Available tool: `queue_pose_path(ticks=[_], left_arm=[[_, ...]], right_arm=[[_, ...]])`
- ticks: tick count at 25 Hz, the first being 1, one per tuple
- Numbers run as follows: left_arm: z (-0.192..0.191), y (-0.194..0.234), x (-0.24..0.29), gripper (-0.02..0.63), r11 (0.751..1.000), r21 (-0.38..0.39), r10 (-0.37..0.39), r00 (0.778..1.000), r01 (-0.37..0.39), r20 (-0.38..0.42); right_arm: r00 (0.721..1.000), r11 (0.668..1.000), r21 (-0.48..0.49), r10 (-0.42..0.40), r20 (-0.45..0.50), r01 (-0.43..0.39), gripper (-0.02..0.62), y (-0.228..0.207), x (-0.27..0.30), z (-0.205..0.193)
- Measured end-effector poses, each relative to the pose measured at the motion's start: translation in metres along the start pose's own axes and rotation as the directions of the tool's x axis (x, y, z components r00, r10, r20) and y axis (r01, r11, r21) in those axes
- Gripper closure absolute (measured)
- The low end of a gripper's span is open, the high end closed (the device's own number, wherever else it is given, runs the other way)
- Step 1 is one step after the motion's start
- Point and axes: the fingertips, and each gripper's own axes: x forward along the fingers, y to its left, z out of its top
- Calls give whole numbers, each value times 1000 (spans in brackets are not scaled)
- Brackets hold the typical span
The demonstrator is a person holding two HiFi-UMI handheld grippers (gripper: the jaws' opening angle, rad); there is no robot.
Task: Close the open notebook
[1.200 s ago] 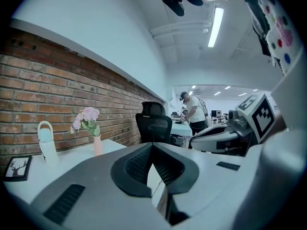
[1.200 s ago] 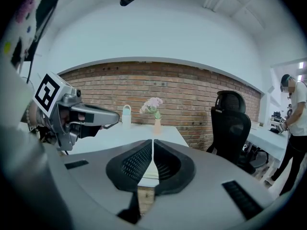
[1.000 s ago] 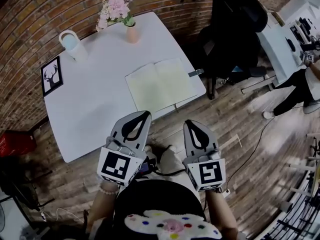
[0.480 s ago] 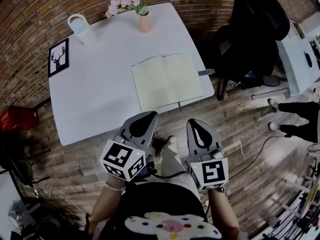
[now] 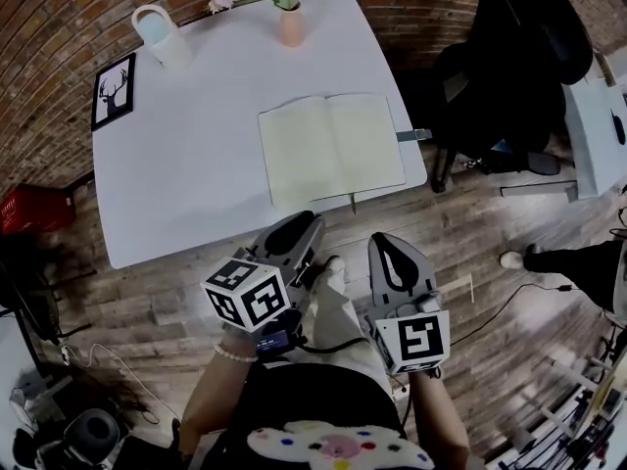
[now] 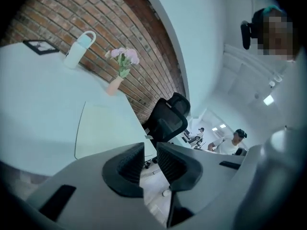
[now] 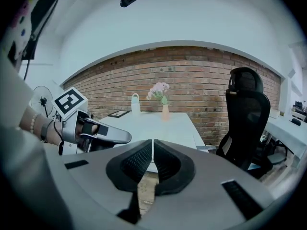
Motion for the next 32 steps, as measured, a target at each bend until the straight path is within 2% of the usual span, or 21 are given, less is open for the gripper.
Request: queue_pose_path(ticks=[6,10,14,18,25,32], left_arm=[[-24,12,23,437,983,-182,7,1000,-9,-13],[-33,21,37,391,950,-312,26,1000,-25,0],[-38,29,49,367,891,-454,40,999,-19,37],[-43,37,59,353,830,-558,60,996,-16,61],[-43,50,71,330,700,-714,87,989,25,120],[-46,61,76,307,639,-769,140,983,0,116]], right_arm=[[1000,1000,13,9,-9,-9,558,-9,1,-7],[999,1000,8,25,-37,-25,558,-15,1,-15],[999,999,11,36,-40,-36,558,-18,3,-18],[997,999,11,47,-55,-47,558,-23,5,-22],[996,998,21,62,-67,-61,558,-31,8,-27],[995,997,32,70,-71,-67,558,-40,9,-29]])
